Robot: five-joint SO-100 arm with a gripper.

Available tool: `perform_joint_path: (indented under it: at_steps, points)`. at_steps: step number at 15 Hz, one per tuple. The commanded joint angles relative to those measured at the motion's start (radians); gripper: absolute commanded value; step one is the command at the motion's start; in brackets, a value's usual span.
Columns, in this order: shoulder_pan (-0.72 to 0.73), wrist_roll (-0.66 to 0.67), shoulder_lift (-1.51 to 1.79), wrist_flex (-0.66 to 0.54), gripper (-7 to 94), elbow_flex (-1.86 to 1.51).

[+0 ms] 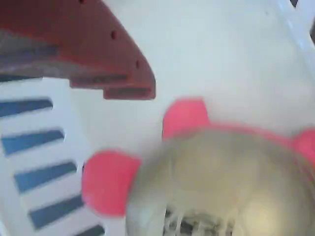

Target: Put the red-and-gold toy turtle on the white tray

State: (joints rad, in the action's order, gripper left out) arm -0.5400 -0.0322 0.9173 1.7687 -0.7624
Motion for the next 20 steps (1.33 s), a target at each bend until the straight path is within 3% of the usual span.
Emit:
perform_joint_path:
  at_steps: [1,3,4,8,13,18,20]
  points:
    - [-0.008,-0.014,0.08,-0.028,57,-0.025]
    - [-0.006,-0.04,0.152,-0.087,14,-0.074]
    - [-0.006,-0.069,0.184,-0.11,0,-0.087]
    - [0.049,-0.117,0.353,-0.193,0,-0.13]
    - [0.357,-0.1,0.864,-0.54,0,-0.537]
    - [0.672,-0.109,1.388,-0.923,0,-1.282]
    - [0.709,-0.048,1.647,-1.055,0,-1.678]
